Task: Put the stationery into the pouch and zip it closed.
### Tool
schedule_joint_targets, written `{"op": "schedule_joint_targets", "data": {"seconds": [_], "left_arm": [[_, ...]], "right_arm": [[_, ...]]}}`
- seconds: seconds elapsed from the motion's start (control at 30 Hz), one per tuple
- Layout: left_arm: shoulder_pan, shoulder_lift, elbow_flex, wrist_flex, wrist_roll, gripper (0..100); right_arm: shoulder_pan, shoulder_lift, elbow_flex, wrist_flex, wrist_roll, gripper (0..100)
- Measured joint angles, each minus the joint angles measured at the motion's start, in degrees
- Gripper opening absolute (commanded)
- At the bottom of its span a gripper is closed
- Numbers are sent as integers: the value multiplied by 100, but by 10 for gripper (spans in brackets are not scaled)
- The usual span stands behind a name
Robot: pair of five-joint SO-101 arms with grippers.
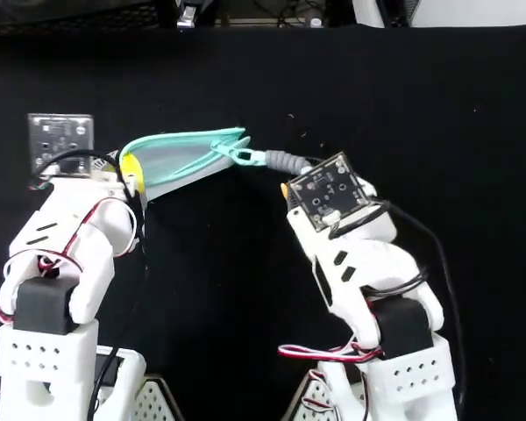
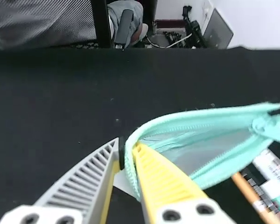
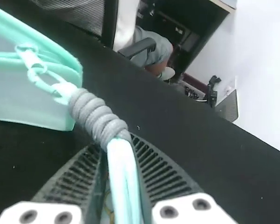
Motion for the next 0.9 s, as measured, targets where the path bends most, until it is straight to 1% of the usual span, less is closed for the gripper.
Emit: {"op": "schedule_joint_targets", "data": {"seconds": [0.1, 0.2, 0.3, 0.57, 0.63, 0.77, 0.8, 0.9], "left_arm": [[18, 0, 0, 0, 484, 30], [18, 0, 0, 0, 747, 30], [18, 0, 0, 0, 835, 30], [18, 0, 0, 0, 879, 30], [18, 0, 0, 0, 879, 30], [18, 0, 0, -9, 888, 30], [18, -9, 0, -9, 897, 30], [18, -9, 0, -9, 897, 30]], "right_arm": [[202, 0, 0, 0, 0, 12], [404, 0, 0, -114, 0, 12], [527, 0, 0, -193, 0, 12], [536, 0, 0, -193, 0, 14], [352, 0, 0, -158, 0, 52], [-220, 0, -246, 369, 0, 206], [-343, 0, -360, 527, -26, 227], [-510, 0, -782, 993, -440, 233]]}}
